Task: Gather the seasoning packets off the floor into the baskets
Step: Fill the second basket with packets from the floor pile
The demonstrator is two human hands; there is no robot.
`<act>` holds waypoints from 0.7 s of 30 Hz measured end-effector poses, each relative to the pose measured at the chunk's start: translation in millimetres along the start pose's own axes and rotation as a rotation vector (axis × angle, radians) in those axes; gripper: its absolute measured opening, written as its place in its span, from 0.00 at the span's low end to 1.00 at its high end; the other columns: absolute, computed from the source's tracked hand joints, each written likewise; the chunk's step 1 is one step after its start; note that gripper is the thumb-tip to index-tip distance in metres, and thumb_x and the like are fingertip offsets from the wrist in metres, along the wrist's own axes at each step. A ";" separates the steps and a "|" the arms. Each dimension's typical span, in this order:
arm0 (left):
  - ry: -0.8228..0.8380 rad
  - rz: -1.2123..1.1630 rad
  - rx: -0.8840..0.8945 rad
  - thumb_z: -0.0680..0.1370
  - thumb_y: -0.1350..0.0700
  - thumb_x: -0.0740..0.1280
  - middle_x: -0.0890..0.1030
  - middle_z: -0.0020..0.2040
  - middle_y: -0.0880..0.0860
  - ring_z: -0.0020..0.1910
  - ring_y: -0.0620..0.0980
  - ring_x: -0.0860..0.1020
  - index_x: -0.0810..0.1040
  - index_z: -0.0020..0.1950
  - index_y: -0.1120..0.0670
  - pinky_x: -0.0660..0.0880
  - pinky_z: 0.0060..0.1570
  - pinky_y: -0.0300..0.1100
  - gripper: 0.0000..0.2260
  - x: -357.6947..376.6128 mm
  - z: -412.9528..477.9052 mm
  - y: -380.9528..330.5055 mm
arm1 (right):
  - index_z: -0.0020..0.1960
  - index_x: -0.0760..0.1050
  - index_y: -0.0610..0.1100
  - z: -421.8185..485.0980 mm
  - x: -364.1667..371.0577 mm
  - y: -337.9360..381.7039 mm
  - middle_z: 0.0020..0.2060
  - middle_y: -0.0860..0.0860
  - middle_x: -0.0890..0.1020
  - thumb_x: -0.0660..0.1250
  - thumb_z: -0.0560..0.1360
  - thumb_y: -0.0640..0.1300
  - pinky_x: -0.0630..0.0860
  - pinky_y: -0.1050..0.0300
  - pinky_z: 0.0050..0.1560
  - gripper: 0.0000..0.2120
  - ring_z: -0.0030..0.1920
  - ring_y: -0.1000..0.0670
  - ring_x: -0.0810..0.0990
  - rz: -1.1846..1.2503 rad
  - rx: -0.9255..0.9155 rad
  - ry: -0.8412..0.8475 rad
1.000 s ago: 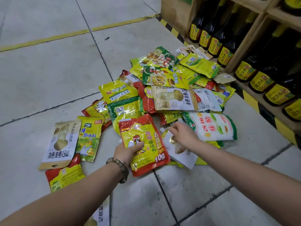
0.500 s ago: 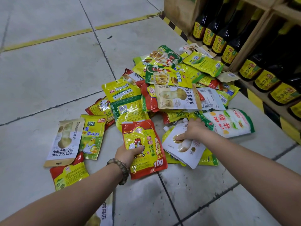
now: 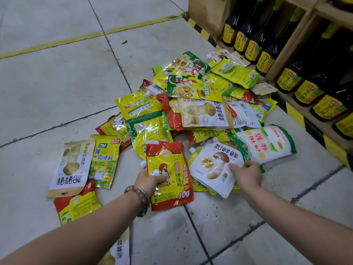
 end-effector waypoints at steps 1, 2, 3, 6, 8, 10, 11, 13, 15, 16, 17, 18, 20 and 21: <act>0.006 0.004 -0.002 0.74 0.66 0.69 0.82 0.45 0.55 0.40 0.53 0.81 0.77 0.54 0.56 0.76 0.36 0.42 0.11 1.7 0.5 0.3 | 0.59 0.68 0.38 3.3 2.8 -4.8 0.50 0.48 0.74 0.75 0.68 0.42 0.72 0.54 0.49 0.25 0.48 0.46 0.75 0.046 0.065 0.010; 0.014 0.009 -0.006 0.74 0.66 0.69 0.83 0.45 0.55 0.41 0.54 0.82 0.77 0.53 0.56 0.76 0.38 0.44 0.11 3.5 1.0 1.0 | 0.58 0.70 0.37 6.7 7.5 -8.8 0.51 0.48 0.76 0.77 0.65 0.42 0.75 0.52 0.51 0.26 0.48 0.45 0.77 0.113 0.119 0.024; 0.021 0.016 -0.008 0.73 0.66 0.69 0.83 0.46 0.55 0.42 0.55 0.82 0.77 0.53 0.55 0.77 0.40 0.45 0.11 5.2 1.3 1.3 | 0.56 0.72 0.36 7.8 11.8 -11.1 0.51 0.46 0.79 0.78 0.63 0.42 0.77 0.48 0.51 0.26 0.47 0.44 0.79 0.176 0.181 0.036; 0.021 -0.008 -0.001 0.73 0.67 0.69 0.83 0.45 0.55 0.42 0.56 0.81 0.77 0.53 0.55 0.77 0.42 0.46 0.11 7.5 2.0 0.4 | 0.51 0.76 0.34 13.1 23.6 -16.0 0.48 0.40 0.81 0.78 0.64 0.38 0.79 0.50 0.36 0.19 0.36 0.44 0.79 0.341 0.318 0.069; 0.013 -0.022 -0.004 0.73 0.68 0.68 0.83 0.46 0.56 0.43 0.58 0.81 0.78 0.51 0.55 0.76 0.44 0.48 0.10 6.5 2.4 -0.4 | 0.50 0.77 0.33 12.1 34.4 -13.5 0.49 0.40 0.81 0.78 0.65 0.37 0.76 0.53 0.33 0.17 0.36 0.44 0.79 0.415 0.378 0.128; 0.013 -0.031 -0.006 0.73 0.67 0.68 0.83 0.47 0.57 0.44 0.58 0.81 0.78 0.51 0.55 0.76 0.44 0.48 0.10 4.9 2.6 -1.0 | 0.47 0.76 0.36 10.1 42.7 -8.5 0.52 0.40 0.81 0.76 0.66 0.35 0.79 0.46 0.42 0.13 0.45 0.40 0.81 0.496 0.416 0.157; 0.013 -0.030 -0.008 0.73 0.67 0.68 0.83 0.47 0.57 0.44 0.58 0.81 0.78 0.53 0.56 0.76 0.43 0.47 0.11 4.5 2.2 -1.0 | 0.48 0.75 0.37 7.0 45.8 -2.5 0.53 0.39 0.81 0.74 0.68 0.33 0.79 0.43 0.45 0.11 0.47 0.39 0.81 0.532 0.422 0.177; 0.006 -0.037 0.005 0.73 0.67 0.69 0.83 0.47 0.57 0.43 0.58 0.81 0.77 0.55 0.57 0.77 0.41 0.46 0.12 4.3 0.5 -2.8 | 0.55 0.75 0.34 3.5 48.6 6.3 0.52 0.39 0.80 0.70 0.71 0.31 0.76 0.43 0.45 0.13 0.42 0.40 0.80 0.572 0.404 0.189; -0.026 -0.061 0.023 0.72 0.68 0.69 0.83 0.47 0.59 0.43 0.59 0.82 0.77 0.55 0.58 0.78 0.39 0.46 0.13 1.3 0.3 -5.5 | 0.58 0.74 0.32 -3.3 44.9 15.5 0.52 0.40 0.80 0.68 0.72 0.30 0.75 0.46 0.44 0.14 0.39 0.41 0.79 0.572 0.339 0.198; -0.044 -0.082 0.034 0.71 0.67 0.70 0.83 0.47 0.60 0.43 0.60 0.82 0.78 0.54 0.58 0.78 0.39 0.47 0.13 -1.1 1.6 -8.0 | 0.58 0.75 0.33 -7.8 41.2 20.1 0.53 0.40 0.80 0.67 0.73 0.29 0.76 0.46 0.45 0.14 0.42 0.40 0.80 0.570 0.289 0.212; -0.053 -0.093 0.048 0.71 0.67 0.71 0.83 0.47 0.61 0.43 0.60 0.82 0.78 0.53 0.59 0.79 0.41 0.50 0.12 -2.7 2.2 -12.9 | 0.58 0.75 0.34 -11.2 36.2 22.5 0.54 0.40 0.80 0.66 0.73 0.29 0.76 0.45 0.48 0.14 0.46 0.40 0.80 0.574 0.230 0.226; -0.053 -0.104 0.052 0.70 0.65 0.72 0.83 0.47 0.61 0.44 0.61 0.82 0.79 0.51 0.59 0.79 0.45 0.53 0.11 -3.6 3.8 -16.8 | 0.59 0.75 0.35 -14.6 29.8 24.9 0.55 0.40 0.80 0.65 0.74 0.28 0.76 0.45 0.51 0.14 0.50 0.40 0.80 0.590 0.172 0.246; -0.019 -0.122 0.054 0.70 0.62 0.72 0.84 0.44 0.59 0.42 0.60 0.82 0.80 0.48 0.58 0.78 0.48 0.58 0.08 -2.2 5.2 -26.1 | 0.59 0.76 0.39 -22.2 13.6 32.5 0.55 0.42 0.81 0.63 0.74 0.28 0.76 0.45 0.54 0.15 0.53 0.40 0.80 0.629 0.070 0.294; 0.010 -0.146 0.050 0.72 0.62 0.70 0.84 0.41 0.58 0.38 0.58 0.83 0.79 0.48 0.59 0.79 0.45 0.58 0.06 1.4 3.9 -31.0 | 0.58 0.76 0.40 -24.5 3.2 37.5 0.55 0.42 0.81 0.62 0.75 0.28 0.76 0.45 0.55 0.16 0.53 0.41 0.80 0.645 0.026 0.320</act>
Point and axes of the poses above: each hand's wrist, its own z-axis towards the middle knuckle, its own x-axis out of the palm, y = z × x, the point moved 7 cm from there along z, towards the middle knuckle
